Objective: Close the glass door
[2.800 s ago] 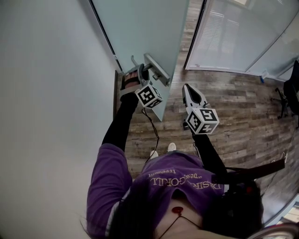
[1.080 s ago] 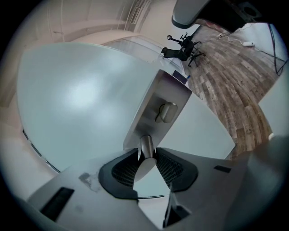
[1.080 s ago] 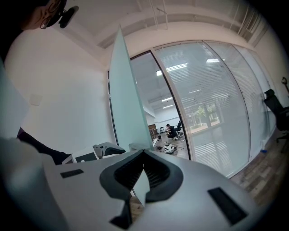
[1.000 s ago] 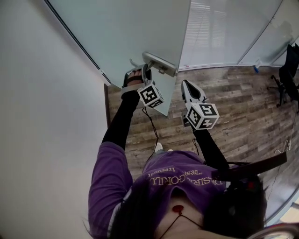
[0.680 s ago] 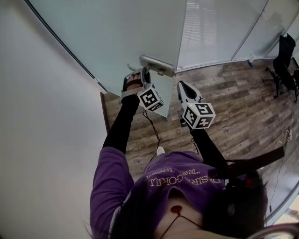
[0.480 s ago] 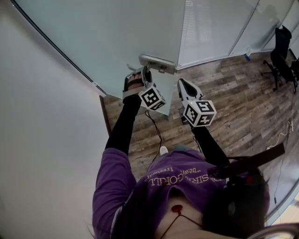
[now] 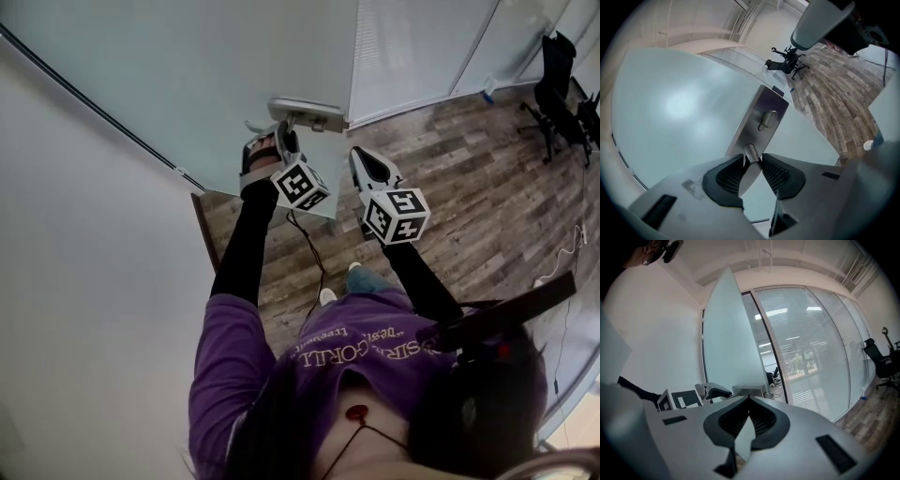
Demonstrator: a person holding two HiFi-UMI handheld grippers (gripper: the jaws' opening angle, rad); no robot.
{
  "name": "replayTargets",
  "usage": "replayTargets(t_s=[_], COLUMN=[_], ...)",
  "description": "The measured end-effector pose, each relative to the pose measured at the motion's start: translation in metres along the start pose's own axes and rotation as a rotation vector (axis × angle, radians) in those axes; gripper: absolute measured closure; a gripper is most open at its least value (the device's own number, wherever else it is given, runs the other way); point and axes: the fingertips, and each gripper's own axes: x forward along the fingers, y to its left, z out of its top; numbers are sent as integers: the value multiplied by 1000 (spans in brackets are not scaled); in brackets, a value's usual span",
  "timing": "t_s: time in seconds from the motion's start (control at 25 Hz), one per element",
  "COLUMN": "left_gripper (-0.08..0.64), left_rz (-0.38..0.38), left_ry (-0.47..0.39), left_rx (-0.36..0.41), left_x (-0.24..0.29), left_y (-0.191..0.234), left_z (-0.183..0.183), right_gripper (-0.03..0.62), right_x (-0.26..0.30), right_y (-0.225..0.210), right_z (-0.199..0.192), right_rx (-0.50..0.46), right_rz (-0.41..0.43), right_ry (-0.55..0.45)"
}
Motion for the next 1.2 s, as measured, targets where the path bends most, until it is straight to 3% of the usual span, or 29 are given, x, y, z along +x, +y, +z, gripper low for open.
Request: replayTargets(t_s=[0.84, 1.2], left_gripper=[434, 434], left_rz=[18, 10], left_ry=[64, 73], left_rx=[-42, -36], left_x=[73, 105], left_y=[17, 27], left_z=[31, 41], right_gripper=[594, 594], right_x=[60, 81], right_y=[-79, -100], right_z=[26, 35], right_rx=[-14, 4], right_rz=[113, 103], right_ry=[35, 30])
